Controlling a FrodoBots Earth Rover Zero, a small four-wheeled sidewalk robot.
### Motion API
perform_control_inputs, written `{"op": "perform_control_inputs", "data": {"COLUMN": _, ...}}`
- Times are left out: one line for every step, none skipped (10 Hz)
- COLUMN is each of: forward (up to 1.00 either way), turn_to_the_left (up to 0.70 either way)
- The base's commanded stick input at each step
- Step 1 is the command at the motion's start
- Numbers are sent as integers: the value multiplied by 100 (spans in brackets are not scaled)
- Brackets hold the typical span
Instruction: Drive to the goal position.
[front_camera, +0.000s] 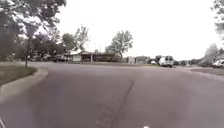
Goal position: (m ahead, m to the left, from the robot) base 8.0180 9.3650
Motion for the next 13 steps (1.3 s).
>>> {"op": "perform_control_inputs", "data": {"forward": 70, "turn_to_the_left": 35}}
{"op": "perform_control_inputs", "data": {"forward": 70, "turn_to_the_left": 0}}
{"op": "perform_control_inputs", "data": {"forward": 70, "turn_to_the_left": 0}}
{"op": "perform_control_inputs", "data": {"forward": 70, "turn_to_the_left": 0}}
{"op": "perform_control_inputs", "data": {"forward": 70, "turn_to_the_left": 0}}
{"op": "perform_control_inputs", "data": {"forward": 70, "turn_to_the_left": 0}}
{"op": "perform_control_inputs", "data": {"forward": 70, "turn_to_the_left": 0}}
{"op": "perform_control_inputs", "data": {"forward": 70, "turn_to_the_left": 0}}
{"op": "perform_control_inputs", "data": {"forward": 70, "turn_to_the_left": 0}}
{"op": "perform_control_inputs", "data": {"forward": 70, "turn_to_the_left": 0}}
{"op": "perform_control_inputs", "data": {"forward": 70, "turn_to_the_left": 0}}
{"op": "perform_control_inputs", "data": {"forward": 70, "turn_to_the_left": 0}}
{"op": "perform_control_inputs", "data": {"forward": 70, "turn_to_the_left": 0}}
